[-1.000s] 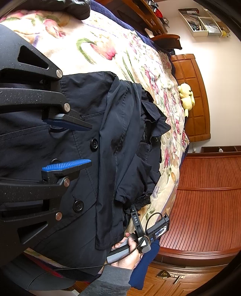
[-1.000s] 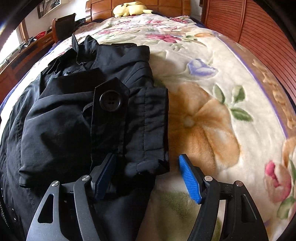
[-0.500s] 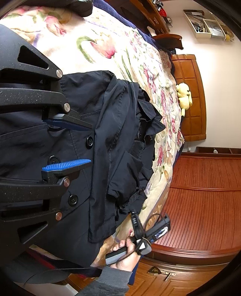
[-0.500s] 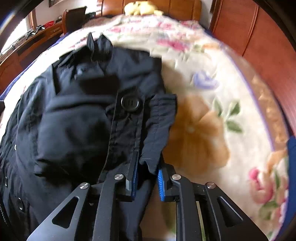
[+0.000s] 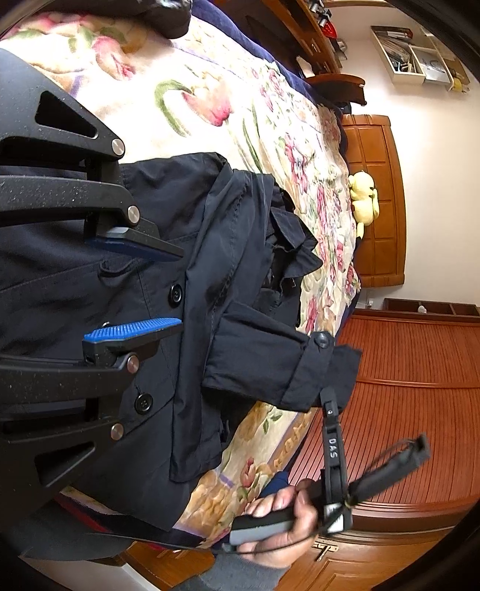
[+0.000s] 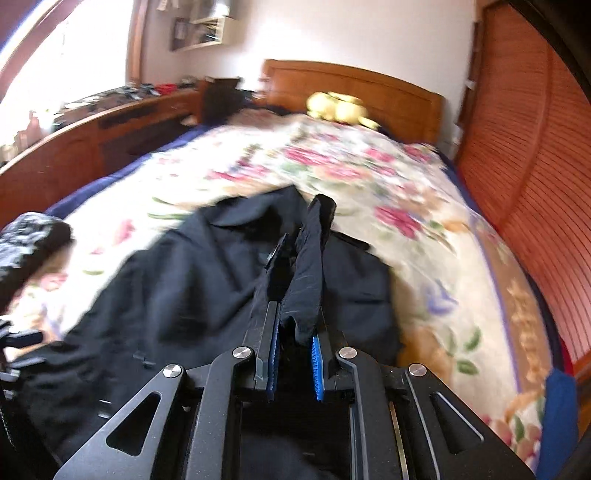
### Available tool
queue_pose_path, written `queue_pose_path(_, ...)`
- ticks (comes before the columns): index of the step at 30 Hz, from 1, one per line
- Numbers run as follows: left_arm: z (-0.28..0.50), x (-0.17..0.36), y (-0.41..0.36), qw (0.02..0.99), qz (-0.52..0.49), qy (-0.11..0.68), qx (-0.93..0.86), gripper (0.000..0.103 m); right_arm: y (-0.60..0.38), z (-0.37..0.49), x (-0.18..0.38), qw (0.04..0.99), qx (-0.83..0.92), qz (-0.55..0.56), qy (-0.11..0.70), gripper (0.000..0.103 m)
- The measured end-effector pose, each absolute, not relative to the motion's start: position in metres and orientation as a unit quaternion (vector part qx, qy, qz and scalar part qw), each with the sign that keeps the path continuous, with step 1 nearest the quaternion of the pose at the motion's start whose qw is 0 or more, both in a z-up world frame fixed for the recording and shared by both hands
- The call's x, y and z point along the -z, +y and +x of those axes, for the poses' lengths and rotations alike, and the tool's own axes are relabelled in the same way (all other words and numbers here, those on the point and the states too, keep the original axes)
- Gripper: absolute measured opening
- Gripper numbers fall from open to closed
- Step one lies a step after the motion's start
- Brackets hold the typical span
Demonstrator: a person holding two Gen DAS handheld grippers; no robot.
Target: Fold large clothes
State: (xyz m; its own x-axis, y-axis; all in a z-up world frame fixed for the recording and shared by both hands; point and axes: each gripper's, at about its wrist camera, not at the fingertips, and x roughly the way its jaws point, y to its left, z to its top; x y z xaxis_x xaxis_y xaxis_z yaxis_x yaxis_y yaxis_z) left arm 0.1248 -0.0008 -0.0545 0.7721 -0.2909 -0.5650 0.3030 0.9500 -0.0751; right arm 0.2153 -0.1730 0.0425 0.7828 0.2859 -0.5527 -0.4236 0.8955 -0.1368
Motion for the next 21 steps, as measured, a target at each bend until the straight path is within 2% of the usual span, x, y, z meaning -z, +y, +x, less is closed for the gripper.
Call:
queue_pose_path(11,0.123,0.055,0.006,0.943,0.01,0.298,0.151,0.033,-0.156,0.175,-0.018,0.909,-0.286,-0.103,0.285,0.016)
queue_pose_path(14,0.122,0.055,0.008,0.944,0.01,0.296,0.148,0.033,-0.166,0.176,-0.016,0.903,-0.296,-0.086,0.3,0.026)
queue_pose_path(18,0.121,0.056,0.015,0.944,0.01,0.298,0.142,0.033,-0.173,0.18,-0.024,0.893,-0.321,-0.05,0.312,0.045)
queue_pose_path(21,0.121,0.056,0.023,0.945,0.008,0.299,0.134,0.033,-0.18,0.175,-0.027,0.895,-0.325,-0.049,0.301,0.048)
